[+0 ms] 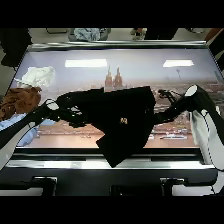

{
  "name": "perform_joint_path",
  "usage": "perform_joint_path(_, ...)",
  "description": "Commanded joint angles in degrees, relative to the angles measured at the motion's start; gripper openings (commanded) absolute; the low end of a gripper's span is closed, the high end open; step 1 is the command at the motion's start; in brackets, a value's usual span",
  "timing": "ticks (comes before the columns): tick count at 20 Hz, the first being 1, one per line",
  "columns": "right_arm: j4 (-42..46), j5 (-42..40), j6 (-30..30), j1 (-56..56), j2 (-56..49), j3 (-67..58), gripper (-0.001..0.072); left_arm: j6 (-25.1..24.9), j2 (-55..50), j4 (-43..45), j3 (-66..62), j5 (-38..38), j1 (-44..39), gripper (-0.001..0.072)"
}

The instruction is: Fold the shirts.

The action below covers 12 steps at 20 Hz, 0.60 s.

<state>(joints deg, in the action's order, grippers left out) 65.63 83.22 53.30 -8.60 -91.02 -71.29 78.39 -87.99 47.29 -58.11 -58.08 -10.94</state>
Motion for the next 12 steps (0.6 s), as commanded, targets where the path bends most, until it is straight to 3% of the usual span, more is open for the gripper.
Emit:
perform_joint_path(1, -0.2, -2.0, -0.6, 2.0, -0.1, 3.1, 0.0718, 0.2, -2.5, -2.9, 0.7, 4.3, -3.3, 0.0720)
perform_joint_path(2, -0.2, -2.9, -0.6, 2.2, -0.1, 3.8, 0.0719, 0.3, -3.1, -3.4, 0.7, 5.1, -3.7, 0.0681)
perform_joint_path(4, -0.7, -4.6, -0.3, 2.4, -0.1, 5.2, 0.0719, 1.8, -3.3, -3.4, 0.7, 6.4, -4.0, 0.0463)
perform_joint_path(5, -1.5, -5.4, 0.1, 2.4, -0.1, 6.2, 0.0719, 2.5, -3.3, -3.4, 0.7, 6.8, -4.0, 0.0300)
perform_joint_path(6, -3.3, -6.1, 0.1, 2.4, -0.1, 7.5, 0.0718, 2.6, -3.3, -3.4, 0.7, 6.8, -3.9, 0.0091)
perform_joint_path(7, -5.4, -7.0, 0.0, 2.4, -0.1, 9.0, 0.0718, 2.4, -3.3, -3.4, 0.7, 6.8, -3.9, 0.0033)
perform_joint_path(10, -9.4, -11.2, -0.2, 2.5, -0.1, 12.3, 0.0708, 1.0, -2.9, -3.4, 0.6, 6.3, -3.9, 0.0032)
perform_joint_path(11, -10.7, -13.3, -0.2, 2.6, -0.1, 12.9, 0.0650, 1.0, -2.7, -3.4, 0.6, 6.1, -3.9, 0.0032)
perform_joint_path(12, -11.2, -14.9, -0.2, 3.0, -0.1, 13.0, 0.0539, 0.5, -2.4, -3.4, 0.6, 6.0, -3.9, 0.0031)
